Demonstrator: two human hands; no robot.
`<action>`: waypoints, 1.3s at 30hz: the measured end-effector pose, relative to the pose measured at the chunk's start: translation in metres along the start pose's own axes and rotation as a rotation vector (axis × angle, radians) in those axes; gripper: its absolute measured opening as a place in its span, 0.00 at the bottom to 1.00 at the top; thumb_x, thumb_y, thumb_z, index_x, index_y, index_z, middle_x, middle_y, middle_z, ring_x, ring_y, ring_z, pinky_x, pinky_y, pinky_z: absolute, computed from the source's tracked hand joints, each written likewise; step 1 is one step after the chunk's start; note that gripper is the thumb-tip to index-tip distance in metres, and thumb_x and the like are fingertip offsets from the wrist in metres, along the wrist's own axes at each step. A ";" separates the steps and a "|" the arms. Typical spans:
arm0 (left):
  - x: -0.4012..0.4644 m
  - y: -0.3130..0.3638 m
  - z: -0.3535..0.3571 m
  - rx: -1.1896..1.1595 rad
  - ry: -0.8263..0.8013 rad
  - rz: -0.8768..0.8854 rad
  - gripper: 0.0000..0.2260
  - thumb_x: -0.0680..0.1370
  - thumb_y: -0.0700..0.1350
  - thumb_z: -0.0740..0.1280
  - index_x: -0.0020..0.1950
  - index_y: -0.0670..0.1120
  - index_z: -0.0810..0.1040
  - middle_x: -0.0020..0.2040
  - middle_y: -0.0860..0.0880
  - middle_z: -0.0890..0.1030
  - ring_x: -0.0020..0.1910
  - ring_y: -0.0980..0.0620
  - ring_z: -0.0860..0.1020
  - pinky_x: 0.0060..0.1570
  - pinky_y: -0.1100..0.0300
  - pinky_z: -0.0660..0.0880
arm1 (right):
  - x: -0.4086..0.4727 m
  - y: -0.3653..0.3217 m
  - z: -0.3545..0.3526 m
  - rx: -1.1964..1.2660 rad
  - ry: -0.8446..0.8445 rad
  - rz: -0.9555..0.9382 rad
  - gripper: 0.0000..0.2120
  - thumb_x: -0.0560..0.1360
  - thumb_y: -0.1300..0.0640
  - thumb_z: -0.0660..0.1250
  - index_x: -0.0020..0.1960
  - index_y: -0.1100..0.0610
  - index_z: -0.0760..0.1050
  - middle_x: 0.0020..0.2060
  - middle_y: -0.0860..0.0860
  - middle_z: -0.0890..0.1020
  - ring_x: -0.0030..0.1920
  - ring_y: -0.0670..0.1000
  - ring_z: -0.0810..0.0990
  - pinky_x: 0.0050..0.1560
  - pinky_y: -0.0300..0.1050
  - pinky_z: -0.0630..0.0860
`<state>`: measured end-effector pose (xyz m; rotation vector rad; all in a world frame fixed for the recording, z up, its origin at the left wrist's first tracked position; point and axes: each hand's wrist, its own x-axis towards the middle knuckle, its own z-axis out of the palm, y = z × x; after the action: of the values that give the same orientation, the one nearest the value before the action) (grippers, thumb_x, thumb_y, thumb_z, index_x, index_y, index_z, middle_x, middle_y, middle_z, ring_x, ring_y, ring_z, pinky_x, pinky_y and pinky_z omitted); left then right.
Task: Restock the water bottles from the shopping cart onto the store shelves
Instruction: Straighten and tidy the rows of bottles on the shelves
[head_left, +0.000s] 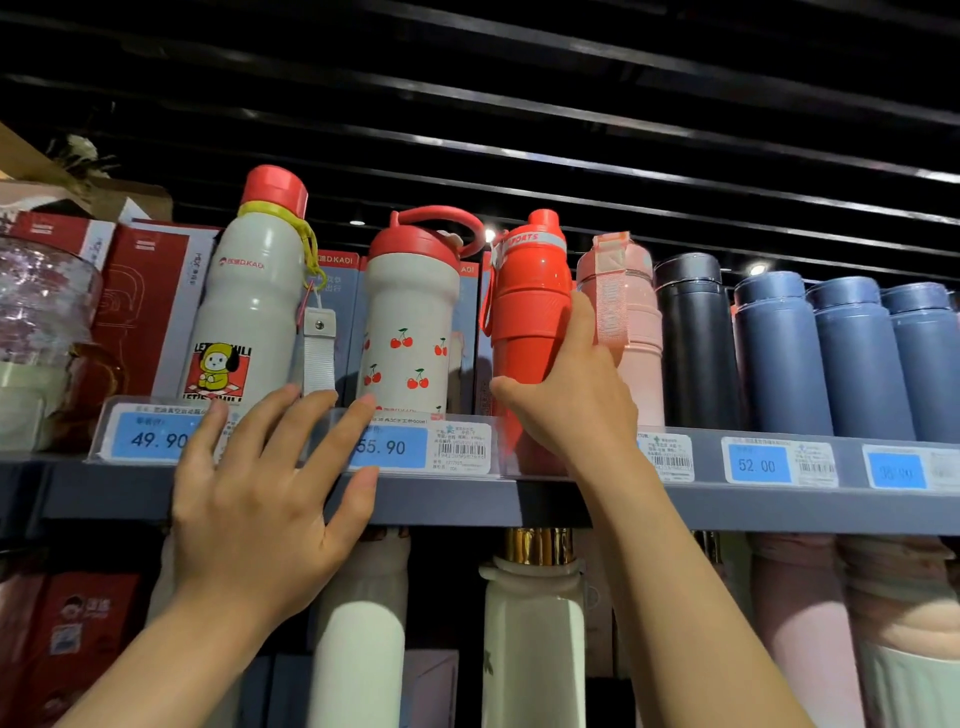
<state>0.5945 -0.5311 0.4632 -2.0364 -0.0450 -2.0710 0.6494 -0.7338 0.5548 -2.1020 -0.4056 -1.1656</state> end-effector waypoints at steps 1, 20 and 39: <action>0.000 0.000 0.000 -0.001 -0.001 0.000 0.22 0.80 0.55 0.51 0.65 0.48 0.77 0.58 0.43 0.80 0.60 0.40 0.76 0.63 0.38 0.64 | 0.000 0.001 0.000 0.010 0.007 -0.009 0.46 0.70 0.44 0.68 0.76 0.46 0.40 0.59 0.58 0.73 0.55 0.63 0.76 0.51 0.53 0.72; 0.000 0.000 -0.001 -0.003 -0.017 -0.003 0.22 0.80 0.55 0.52 0.65 0.49 0.78 0.59 0.43 0.80 0.60 0.40 0.76 0.63 0.38 0.63 | -0.005 -0.001 -0.002 -0.004 -0.018 0.037 0.45 0.71 0.48 0.68 0.76 0.47 0.40 0.55 0.56 0.78 0.49 0.60 0.76 0.45 0.47 0.66; -0.001 0.000 -0.002 -0.016 -0.024 0.008 0.22 0.80 0.56 0.52 0.65 0.48 0.77 0.59 0.43 0.80 0.60 0.41 0.76 0.63 0.38 0.64 | -0.006 -0.009 0.006 -0.028 0.017 0.118 0.54 0.64 0.41 0.75 0.76 0.46 0.41 0.61 0.56 0.72 0.56 0.61 0.76 0.48 0.51 0.69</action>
<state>0.5927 -0.5315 0.4626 -2.0675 -0.0246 -2.0488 0.6452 -0.7229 0.5512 -2.1088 -0.2555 -1.1259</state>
